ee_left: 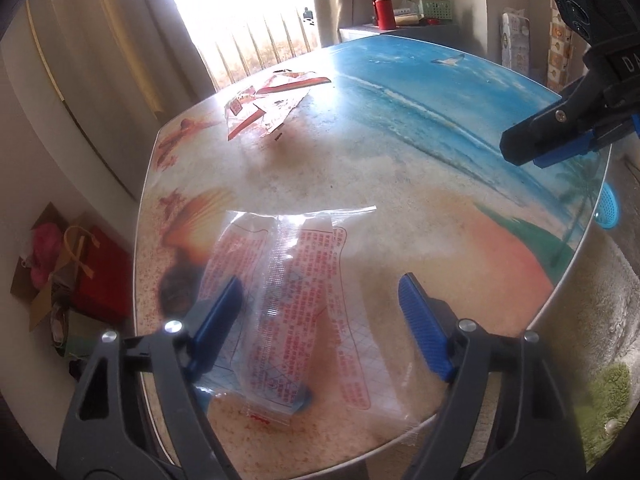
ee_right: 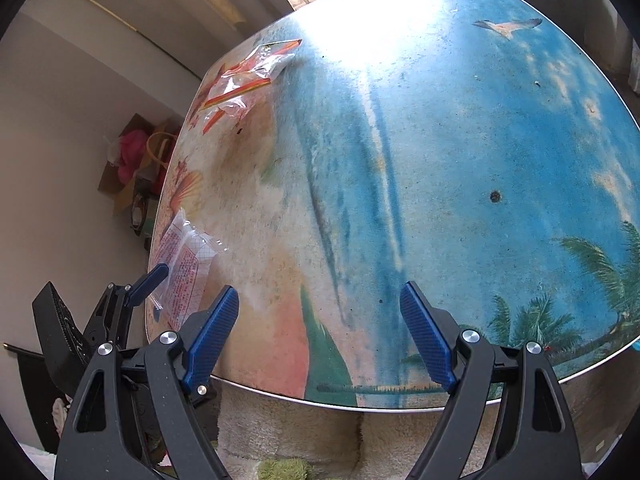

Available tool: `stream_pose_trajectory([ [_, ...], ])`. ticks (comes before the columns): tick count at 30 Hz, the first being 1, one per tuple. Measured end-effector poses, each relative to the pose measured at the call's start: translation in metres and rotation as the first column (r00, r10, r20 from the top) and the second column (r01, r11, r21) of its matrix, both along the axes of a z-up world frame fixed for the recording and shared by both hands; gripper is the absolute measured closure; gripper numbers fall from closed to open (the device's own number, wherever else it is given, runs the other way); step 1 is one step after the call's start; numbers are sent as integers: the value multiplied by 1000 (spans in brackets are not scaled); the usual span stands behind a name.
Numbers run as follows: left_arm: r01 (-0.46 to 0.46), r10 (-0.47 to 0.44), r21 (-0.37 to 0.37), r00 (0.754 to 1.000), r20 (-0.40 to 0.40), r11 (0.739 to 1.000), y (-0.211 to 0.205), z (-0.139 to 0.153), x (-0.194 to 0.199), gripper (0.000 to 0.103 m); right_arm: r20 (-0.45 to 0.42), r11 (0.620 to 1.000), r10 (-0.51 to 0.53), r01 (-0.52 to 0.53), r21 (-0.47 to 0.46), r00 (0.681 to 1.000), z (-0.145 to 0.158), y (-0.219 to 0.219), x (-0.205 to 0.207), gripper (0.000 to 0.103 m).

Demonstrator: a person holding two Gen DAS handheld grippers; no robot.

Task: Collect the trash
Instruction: 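Grasp the clear printed plastic bag with the left gripper, then grasp the red-printed snack bag with the right gripper while the left gripper opens on the clear bag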

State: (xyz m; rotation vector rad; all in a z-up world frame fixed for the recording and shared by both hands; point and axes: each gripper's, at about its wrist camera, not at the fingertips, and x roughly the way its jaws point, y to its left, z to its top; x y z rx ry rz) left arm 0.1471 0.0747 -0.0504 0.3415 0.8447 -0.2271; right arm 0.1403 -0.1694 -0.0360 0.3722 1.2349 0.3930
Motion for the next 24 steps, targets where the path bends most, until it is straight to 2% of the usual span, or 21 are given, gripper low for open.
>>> stream_pose_trajectory([
  [2,-13,13,-20,1000,-11,1000,4,3,6,32,-2,1000,-4,4,8,1000,-1,-3,1,22],
  [5,-24,24,-10,1000,-15,1000,6,2,13,41,-3,1000,-11,11,17,1000,-3,-7,2,22],
  [7,-21,21,-3,1000,-23,1000,6,-1,19,51,-1,1000,-13,13,24,1000,-2,-9,3,22],
  [10,-52,46,-95,997,-64,994,16,-4,27,61,2,999,-19,19,30,1000,-1,-14,3,22],
  [18,-92,81,-140,993,-83,986,27,-4,37,80,3,999,-31,31,45,1000,0,-26,-1,22],
  [20,-114,96,-183,990,-100,977,32,-3,40,87,4,998,-33,33,47,999,0,-27,-2,22],
  [22,-138,111,-229,986,-125,964,36,-2,43,101,3,998,-37,37,48,999,-1,-28,-3,22],
  [24,-154,110,-290,981,-162,945,38,-5,47,103,5,998,-39,39,48,999,0,-29,-2,22],
])
